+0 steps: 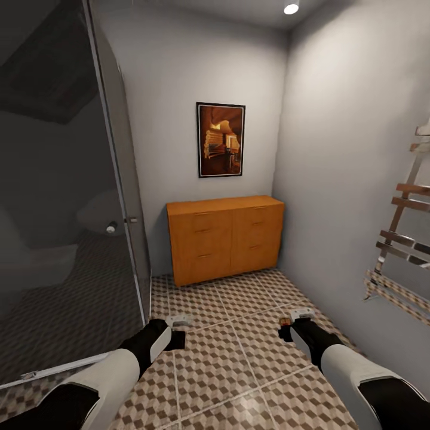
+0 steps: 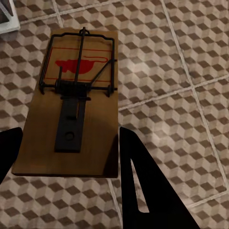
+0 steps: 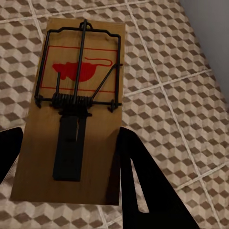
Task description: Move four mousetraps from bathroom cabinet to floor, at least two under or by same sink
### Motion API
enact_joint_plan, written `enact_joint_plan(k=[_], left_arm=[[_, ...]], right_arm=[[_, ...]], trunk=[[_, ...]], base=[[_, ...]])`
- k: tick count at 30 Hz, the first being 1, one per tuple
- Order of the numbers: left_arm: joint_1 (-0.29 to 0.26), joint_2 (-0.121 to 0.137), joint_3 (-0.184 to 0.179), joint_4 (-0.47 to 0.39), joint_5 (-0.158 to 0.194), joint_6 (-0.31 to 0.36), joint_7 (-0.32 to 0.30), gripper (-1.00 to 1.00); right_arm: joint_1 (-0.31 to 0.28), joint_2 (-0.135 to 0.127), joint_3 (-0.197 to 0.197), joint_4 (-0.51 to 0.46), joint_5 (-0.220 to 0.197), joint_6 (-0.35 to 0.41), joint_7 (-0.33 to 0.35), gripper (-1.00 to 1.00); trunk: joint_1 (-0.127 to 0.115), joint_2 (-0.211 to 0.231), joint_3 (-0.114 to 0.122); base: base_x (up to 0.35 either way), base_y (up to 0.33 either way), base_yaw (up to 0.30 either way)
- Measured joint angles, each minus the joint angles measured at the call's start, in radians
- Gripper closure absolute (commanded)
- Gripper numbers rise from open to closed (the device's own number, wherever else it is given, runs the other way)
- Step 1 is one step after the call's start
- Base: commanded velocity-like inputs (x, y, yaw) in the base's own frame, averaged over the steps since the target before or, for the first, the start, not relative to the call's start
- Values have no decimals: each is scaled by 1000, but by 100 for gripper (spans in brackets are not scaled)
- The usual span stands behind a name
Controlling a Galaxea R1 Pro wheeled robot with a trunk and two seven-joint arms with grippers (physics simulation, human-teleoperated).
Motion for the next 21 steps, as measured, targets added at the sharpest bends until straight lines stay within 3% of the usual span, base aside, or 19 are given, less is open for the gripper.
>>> enact_joint_plan(k=[21], left_arm=[[0,1,2,0,-1,-1,0,100]], right_arm=[[0,3,0,0,-1,1,10,100]], trunk=[[0,0,0]], base=[[0,0,277]])
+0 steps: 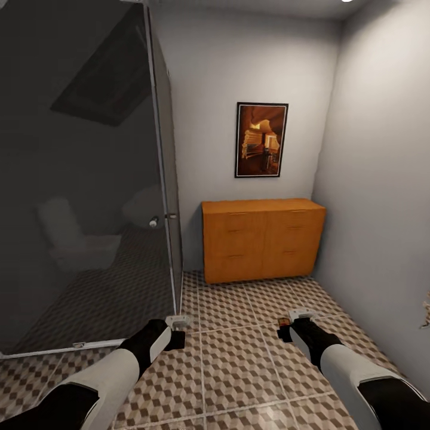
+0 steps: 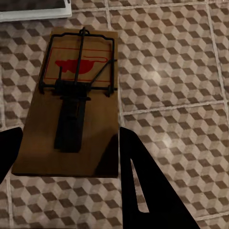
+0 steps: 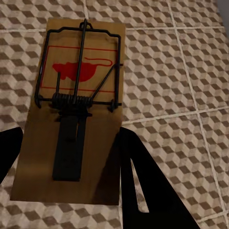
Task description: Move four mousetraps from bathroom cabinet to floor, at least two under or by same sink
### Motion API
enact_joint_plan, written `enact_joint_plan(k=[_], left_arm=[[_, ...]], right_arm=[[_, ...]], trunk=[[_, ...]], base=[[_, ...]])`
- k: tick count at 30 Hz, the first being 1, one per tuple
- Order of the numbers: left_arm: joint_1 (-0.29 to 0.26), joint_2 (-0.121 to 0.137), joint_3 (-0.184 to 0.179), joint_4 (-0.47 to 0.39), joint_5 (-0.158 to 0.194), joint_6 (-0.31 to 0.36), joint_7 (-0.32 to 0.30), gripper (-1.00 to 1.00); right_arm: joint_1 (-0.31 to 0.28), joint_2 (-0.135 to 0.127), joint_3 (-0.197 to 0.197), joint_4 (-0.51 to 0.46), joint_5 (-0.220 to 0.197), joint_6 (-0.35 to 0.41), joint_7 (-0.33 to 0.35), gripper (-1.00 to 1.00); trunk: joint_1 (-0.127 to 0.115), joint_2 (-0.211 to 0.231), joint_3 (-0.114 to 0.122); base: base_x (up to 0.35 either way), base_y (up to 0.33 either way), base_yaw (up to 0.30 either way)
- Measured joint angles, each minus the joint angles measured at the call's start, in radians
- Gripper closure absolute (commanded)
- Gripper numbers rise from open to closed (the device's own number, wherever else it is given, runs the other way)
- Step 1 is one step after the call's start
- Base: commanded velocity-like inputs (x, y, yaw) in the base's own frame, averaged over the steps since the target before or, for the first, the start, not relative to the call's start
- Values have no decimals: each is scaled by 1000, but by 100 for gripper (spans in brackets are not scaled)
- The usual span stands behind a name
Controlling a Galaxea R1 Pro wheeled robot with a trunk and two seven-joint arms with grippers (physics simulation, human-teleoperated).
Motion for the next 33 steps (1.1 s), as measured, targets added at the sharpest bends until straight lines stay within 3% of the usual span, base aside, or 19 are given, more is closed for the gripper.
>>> enact_joint_plan(k=[12,22,33], left_arm=[[0,12,2,3,2,-4,-6,100],[0,28,3,25,60,-65,-13,100],[0,46,3,35,71,-76,-17,100]], right_arm=[[4,7,0,11,1,-1,4,100],[6,12,0,14,1,-1,5,100],[6,12,0,14,1,-1,5,100]], trunk=[[0,0,0],[0,0,0],[0,0,0]], base=[[0,0,277],[0,0,277],[0,0,277]])
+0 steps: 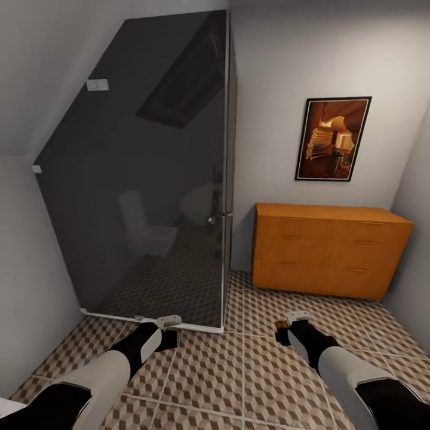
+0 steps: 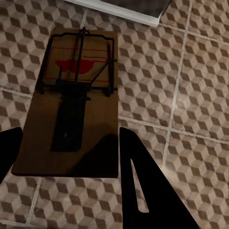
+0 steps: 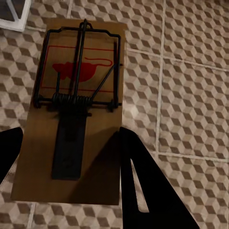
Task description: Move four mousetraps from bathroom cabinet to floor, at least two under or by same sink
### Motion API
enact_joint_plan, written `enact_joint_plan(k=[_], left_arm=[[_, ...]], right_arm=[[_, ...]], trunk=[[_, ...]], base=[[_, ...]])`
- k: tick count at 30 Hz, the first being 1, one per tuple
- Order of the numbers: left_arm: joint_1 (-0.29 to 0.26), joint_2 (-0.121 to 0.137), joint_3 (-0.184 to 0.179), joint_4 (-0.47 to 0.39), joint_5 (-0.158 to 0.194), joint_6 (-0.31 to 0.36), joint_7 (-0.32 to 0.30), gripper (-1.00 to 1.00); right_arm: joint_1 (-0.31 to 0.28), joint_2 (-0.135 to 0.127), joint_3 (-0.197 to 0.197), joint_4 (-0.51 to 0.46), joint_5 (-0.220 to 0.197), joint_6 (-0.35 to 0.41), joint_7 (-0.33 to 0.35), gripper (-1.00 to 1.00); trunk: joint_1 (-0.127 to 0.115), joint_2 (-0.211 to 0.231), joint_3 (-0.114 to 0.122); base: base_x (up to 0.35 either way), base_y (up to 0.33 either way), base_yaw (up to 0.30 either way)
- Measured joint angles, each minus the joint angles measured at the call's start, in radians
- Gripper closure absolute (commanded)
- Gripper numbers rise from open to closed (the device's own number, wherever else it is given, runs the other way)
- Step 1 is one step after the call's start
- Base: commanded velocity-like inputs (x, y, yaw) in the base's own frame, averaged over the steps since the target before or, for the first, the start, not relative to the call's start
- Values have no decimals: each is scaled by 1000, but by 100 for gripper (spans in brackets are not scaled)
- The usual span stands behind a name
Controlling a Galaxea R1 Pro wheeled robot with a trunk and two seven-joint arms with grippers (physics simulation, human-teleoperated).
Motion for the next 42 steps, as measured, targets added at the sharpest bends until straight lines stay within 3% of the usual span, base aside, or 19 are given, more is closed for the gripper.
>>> enact_joint_plan(k=[8,15,42], left_arm=[[1,25,0,1,1,-1,-4,100],[1,44,0,1,17,1,-53,100],[1,62,0,-1,19,1,-51,100]], right_arm=[[0,0,0,0,0,0,0,100],[0,0,0,0,0,0,0,100],[0,0,0,0,0,0,0,100]], trunk=[[0,0,0],[0,0,0],[0,0,0]], base=[[0,0,277],[0,0,277],[0,0,277]])
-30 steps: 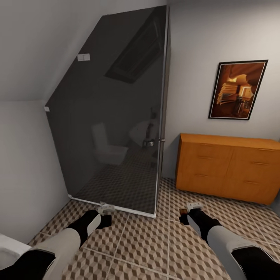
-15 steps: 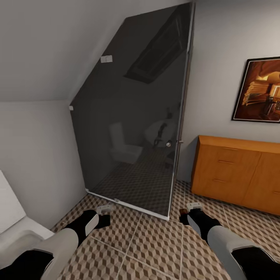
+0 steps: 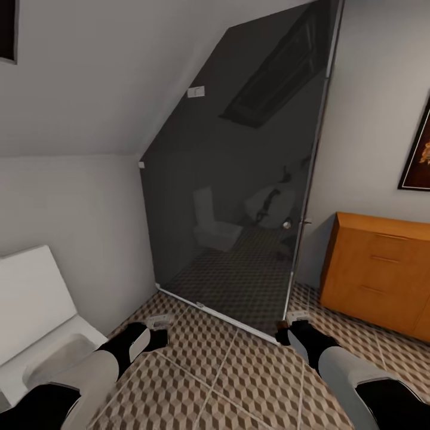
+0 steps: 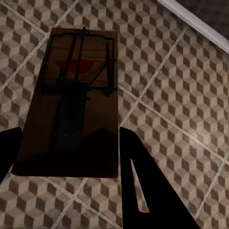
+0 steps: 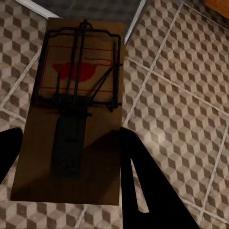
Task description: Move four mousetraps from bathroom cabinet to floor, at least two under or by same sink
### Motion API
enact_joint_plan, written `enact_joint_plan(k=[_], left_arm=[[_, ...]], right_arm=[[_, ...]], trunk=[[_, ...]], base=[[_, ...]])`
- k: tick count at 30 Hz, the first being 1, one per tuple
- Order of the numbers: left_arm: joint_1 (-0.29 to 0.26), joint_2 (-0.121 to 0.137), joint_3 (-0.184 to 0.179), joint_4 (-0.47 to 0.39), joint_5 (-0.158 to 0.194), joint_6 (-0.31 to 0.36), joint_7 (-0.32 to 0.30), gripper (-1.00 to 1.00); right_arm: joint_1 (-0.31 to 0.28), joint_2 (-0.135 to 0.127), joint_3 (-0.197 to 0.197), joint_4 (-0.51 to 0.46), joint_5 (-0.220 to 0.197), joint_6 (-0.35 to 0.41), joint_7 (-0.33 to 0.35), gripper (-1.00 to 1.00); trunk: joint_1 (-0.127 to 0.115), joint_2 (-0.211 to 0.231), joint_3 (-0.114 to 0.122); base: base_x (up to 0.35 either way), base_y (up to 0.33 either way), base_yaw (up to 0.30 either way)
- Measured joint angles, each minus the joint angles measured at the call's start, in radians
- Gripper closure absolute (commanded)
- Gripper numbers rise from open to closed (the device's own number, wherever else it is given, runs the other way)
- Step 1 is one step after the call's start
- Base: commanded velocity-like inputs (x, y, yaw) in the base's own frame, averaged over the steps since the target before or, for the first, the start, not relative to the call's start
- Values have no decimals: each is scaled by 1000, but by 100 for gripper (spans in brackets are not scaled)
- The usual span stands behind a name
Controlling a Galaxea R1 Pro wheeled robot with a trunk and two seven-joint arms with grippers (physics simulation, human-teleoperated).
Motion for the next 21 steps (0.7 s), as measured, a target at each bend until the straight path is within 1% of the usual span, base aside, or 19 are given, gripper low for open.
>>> enact_joint_plan(k=[5,13,21], left_arm=[[0,7,0,0,0,0,0,100],[0,9,0,-3,0,-1,0,100],[1,11,0,-6,0,-30,-4,100]], right_arm=[[0,0,0,0,0,0,0,100],[0,0,0,1,0,0,0,100],[0,0,0,2,0,0,0,100]], trunk=[[0,0,0],[0,0,0],[0,0,0]], base=[[0,0,277],[0,0,277],[0,0,277]])
